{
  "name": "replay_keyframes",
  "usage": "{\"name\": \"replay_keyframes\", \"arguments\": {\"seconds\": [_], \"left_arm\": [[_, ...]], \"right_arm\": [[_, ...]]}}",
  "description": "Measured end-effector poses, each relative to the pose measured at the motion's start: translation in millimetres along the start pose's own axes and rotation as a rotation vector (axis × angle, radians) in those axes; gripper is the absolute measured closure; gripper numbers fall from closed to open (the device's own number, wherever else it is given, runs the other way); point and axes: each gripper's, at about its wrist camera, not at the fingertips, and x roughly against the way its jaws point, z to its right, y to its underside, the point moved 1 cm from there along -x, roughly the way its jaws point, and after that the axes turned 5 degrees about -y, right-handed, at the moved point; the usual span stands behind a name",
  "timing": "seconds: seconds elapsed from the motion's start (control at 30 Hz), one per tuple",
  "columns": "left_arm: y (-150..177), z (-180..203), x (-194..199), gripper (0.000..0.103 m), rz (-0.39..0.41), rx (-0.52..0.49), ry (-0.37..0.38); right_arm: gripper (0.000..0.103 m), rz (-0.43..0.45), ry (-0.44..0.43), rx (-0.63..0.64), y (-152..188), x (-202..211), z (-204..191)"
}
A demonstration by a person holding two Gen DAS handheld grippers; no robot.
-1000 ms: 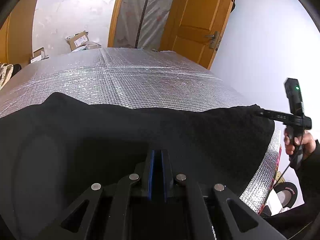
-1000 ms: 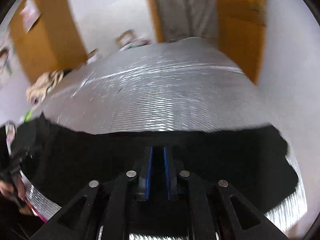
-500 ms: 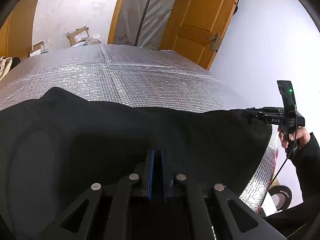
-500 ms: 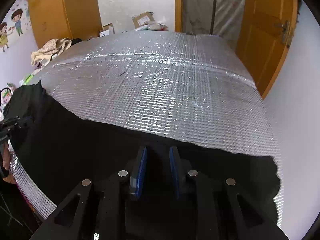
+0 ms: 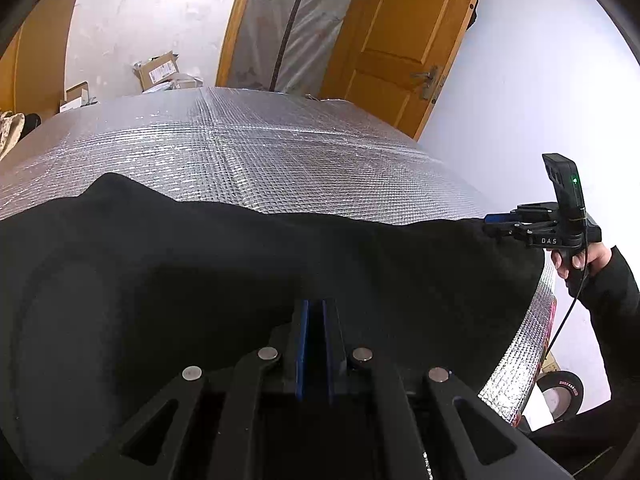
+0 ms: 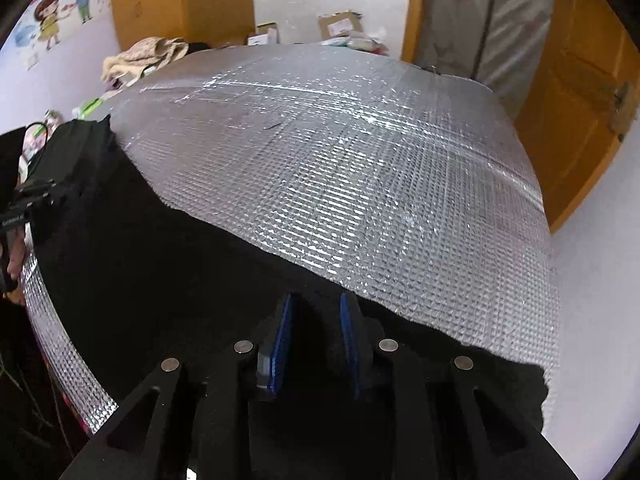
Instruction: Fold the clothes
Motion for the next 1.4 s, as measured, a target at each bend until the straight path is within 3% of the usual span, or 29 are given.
{"name": "replay_keyframes", "arguments": {"seconds": [0.23,0.37,0.63,0.73,0.8,0.83,0.97,1.07,1.27,1.4], "left_arm": [[-1.2,1.6,-1.1,0.097,0.0,-0.007,-0.01],[-1.5,1.8,-1.1,0.097,-0.001,-0.013,-0.017],[-0.7,3.3,-1.0,0.097,0.0,-0.015,-0.02],[0.5,2.0,-0.5,0.097,0.001,-0.014,-0.019],[1.2,1.6,-0.4,0.097,0.001,-0.014,-0.018],[1.1,1.6,-0.2,0.097,0.001,-0.014,-0.017],[1.1,1.0,0.4,0.097,0.0,-0.013,-0.015],[1.1,1.0,0.8,0.097,0.002,-0.014,-0.017],[3.3,1.0,1.3,0.097,0.007,-0.009,-0.013],[2.6,0.9,0.8,0.097,0.006,-0.005,-0.01]], "right_arm": [[0.077,0.024,-0.02,0.027,0.6,-6.6,-0.5],[0.099,0.038,0.0,0.047,1.7,-3.8,-5.6],[0.102,0.089,0.086,-0.007,-3.5,1.1,9.0],[0.098,0.109,0.075,-0.064,-2.2,6.4,18.8],[0.081,0.125,0.037,-0.083,0.1,13.2,20.3],[0.077,0.126,0.025,-0.07,0.8,14.5,16.8],[0.075,0.067,-0.012,0.003,3.4,3.0,-1.3],[0.076,0.083,0.025,0.015,2.2,-3.2,-2.1],[0.076,0.168,0.176,-0.226,10.8,17.6,47.5],[0.073,0.306,0.092,-0.431,40.1,54.0,65.9]]}}
